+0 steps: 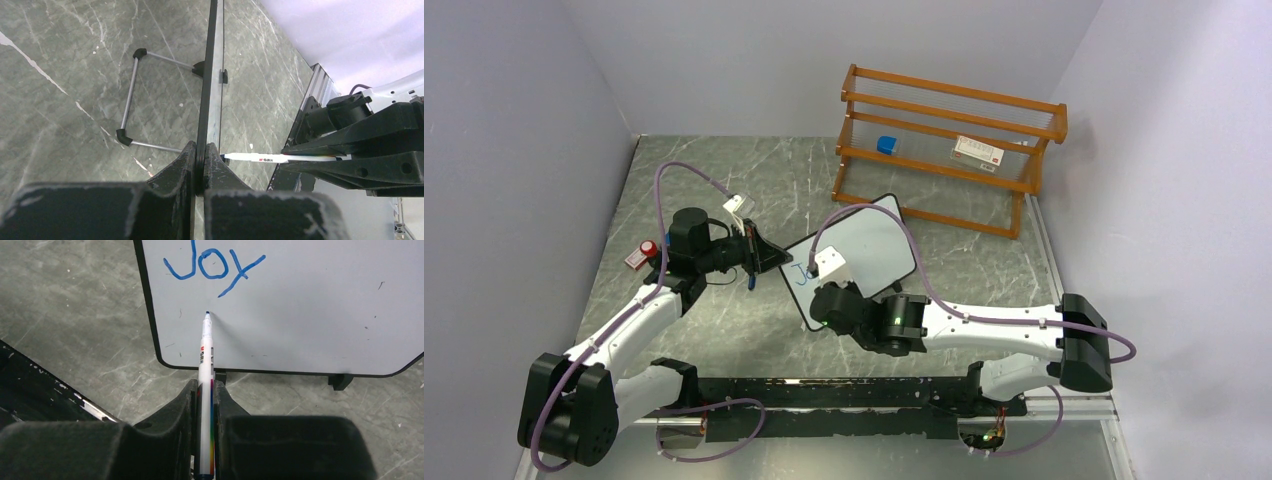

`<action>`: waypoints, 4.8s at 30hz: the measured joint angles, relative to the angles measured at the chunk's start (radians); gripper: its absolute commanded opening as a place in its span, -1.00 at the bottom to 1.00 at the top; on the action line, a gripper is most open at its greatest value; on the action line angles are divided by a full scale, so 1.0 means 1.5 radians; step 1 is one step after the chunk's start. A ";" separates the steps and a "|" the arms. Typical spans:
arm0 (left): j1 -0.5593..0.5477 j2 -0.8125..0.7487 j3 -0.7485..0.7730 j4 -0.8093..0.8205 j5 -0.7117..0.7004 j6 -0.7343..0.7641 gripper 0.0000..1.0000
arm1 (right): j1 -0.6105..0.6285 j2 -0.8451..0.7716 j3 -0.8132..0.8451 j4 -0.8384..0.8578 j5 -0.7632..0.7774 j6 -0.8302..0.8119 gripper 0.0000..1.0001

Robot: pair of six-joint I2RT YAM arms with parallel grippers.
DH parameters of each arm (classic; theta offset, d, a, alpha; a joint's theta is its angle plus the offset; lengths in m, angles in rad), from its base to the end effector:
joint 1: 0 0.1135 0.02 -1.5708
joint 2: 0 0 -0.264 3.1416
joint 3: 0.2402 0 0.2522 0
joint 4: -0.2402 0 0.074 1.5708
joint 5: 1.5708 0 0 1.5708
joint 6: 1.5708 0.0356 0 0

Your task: Write a sentence on the whiteboard

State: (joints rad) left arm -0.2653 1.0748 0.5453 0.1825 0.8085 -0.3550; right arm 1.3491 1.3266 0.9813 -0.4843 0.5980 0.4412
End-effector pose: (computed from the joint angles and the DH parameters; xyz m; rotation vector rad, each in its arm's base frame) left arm 0.2140 -0.0848 0.2402 0.4846 1.9234 -1.1808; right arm 0.0804 0.2656 0.2669 -0.7351 2.1134 0.2453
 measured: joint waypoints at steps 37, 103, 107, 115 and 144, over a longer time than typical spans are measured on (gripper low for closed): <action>0.000 0.004 0.013 -0.024 0.002 0.017 -0.90 | -0.088 -0.107 -0.040 0.082 0.063 -0.063 -1.00; 0.004 0.011 0.013 -0.020 0.007 0.015 -0.90 | -0.135 -0.077 -0.050 0.094 -0.010 -0.070 -1.00; 0.004 0.011 0.013 -0.020 0.008 0.015 -0.90 | -0.135 -0.077 -0.050 0.087 -0.013 -0.064 -1.00; 0.004 0.011 0.013 -0.020 0.008 0.015 -0.90 | -0.135 -0.080 -0.051 0.062 -0.027 -0.050 -1.00; 0.004 0.011 0.013 -0.020 0.010 0.015 -0.90 | -0.137 -0.115 -0.067 0.096 0.019 -0.054 -1.00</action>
State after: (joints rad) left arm -0.2588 1.0916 0.5648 0.1524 0.8238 -0.3325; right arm 1.1431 1.1538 0.8803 -0.3401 0.6262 0.3599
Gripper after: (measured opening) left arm 0.081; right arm 0.158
